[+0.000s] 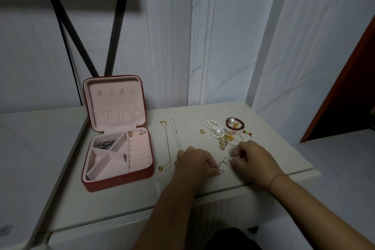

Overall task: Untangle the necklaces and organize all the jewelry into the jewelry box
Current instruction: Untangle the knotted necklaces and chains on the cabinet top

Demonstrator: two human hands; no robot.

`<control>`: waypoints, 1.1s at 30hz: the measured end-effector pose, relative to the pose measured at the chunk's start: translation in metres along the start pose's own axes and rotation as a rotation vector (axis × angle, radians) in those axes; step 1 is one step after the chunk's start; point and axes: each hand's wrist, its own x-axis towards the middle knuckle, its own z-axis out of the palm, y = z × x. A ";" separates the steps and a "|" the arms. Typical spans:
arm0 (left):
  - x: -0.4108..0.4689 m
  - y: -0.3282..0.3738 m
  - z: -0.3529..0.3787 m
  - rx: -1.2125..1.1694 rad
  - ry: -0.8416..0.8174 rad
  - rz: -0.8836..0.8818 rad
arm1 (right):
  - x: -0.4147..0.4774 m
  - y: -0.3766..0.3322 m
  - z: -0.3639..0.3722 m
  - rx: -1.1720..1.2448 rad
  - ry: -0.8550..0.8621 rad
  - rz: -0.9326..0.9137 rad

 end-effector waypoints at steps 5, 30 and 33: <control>0.002 0.000 0.003 0.029 0.011 0.005 | -0.005 -0.004 0.006 0.122 0.046 -0.050; -0.006 0.018 -0.011 -0.606 0.309 0.028 | -0.007 -0.023 0.011 0.604 -0.088 -0.252; -0.008 0.016 -0.024 -0.789 0.294 -0.026 | -0.002 -0.025 0.007 0.724 -0.037 -0.201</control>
